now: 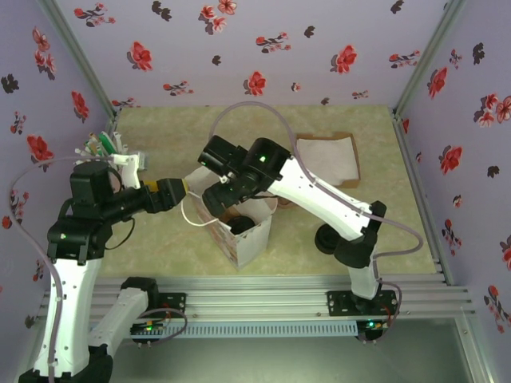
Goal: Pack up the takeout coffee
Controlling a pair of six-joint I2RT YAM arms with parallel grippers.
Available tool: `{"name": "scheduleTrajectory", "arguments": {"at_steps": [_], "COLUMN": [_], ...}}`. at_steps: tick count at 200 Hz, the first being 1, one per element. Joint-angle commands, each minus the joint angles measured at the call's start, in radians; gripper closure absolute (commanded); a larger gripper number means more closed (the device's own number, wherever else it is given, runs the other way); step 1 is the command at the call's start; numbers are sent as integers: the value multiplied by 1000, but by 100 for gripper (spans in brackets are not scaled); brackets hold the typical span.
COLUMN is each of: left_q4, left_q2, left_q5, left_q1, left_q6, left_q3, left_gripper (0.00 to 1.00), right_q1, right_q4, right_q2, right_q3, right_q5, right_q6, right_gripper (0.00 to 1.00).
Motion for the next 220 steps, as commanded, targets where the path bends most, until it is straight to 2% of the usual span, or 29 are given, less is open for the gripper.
{"name": "scheduleTrajectory", "arguments": {"at_steps": [1, 22, 106, 220], "left_q4": [2, 4, 28, 128], "left_q2": [4, 13, 36, 125], "left_q5": [10, 10, 13, 10], "left_q1": [-7, -7, -25, -141], "left_q6": [13, 12, -14, -76], "left_q3": [38, 45, 67, 93], "left_gripper": [5, 1, 1, 1], "right_q1": [9, 12, 25, 24], "right_q4": [20, 51, 168, 373], "right_q2": [-65, -101, -268, -641], "right_q3": [-38, -75, -235, -601], "right_q5": [31, 19, 0, 118], "right_q6": [26, 33, 42, 66], "right_gripper": [11, 11, 11, 10]}}
